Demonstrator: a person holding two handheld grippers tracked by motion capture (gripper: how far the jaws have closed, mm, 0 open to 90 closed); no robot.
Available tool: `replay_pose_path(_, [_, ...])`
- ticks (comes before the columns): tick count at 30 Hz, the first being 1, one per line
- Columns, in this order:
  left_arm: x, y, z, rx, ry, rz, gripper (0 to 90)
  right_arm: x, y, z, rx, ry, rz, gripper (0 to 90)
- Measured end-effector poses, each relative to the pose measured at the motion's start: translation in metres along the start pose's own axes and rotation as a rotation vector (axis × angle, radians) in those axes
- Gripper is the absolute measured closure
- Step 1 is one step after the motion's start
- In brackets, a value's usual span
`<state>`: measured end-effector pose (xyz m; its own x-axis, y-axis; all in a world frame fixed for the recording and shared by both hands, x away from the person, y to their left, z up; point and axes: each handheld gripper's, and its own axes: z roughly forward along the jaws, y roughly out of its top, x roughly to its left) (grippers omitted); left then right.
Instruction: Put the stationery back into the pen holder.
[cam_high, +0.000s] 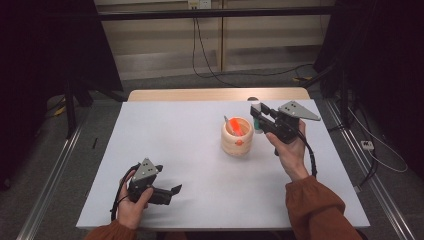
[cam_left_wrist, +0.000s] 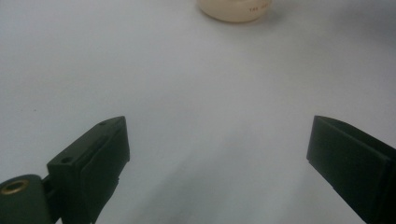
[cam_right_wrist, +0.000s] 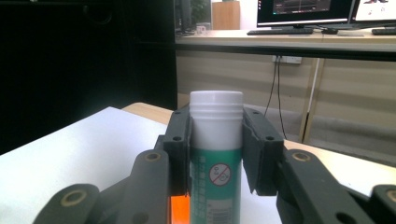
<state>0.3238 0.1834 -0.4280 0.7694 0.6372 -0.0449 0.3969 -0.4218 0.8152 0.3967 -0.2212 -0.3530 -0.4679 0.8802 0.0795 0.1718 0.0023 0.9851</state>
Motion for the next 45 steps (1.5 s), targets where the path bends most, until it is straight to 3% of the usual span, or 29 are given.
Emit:
replay_pose_path(7, [0.001, 0.0, -0.002, -0.007, 0.003, -0.004, 5.8, 0.007, 0.006, 0.01, -0.02, 0.012, -0.014, 65.7])
replay_pose_path(20, [0.002, -0.001, -0.003, -0.019, 0.018, -0.018, 5.6, 0.013, 0.008, 0.034, -0.002, 0.028, -0.024, 65.7])
replay_pose_path(31, [0.002, -0.001, -0.003, -0.015, 0.018, -0.019, 5.6, 0.012, 0.006, 0.052, 0.017, 0.005, -0.029, 65.7])
replay_pose_path(45, [0.003, -0.001, -0.003, -0.014, 0.012, -0.019, 5.6, 0.017, -0.01, 0.051, 0.054, 0.038, -0.035, 65.7])
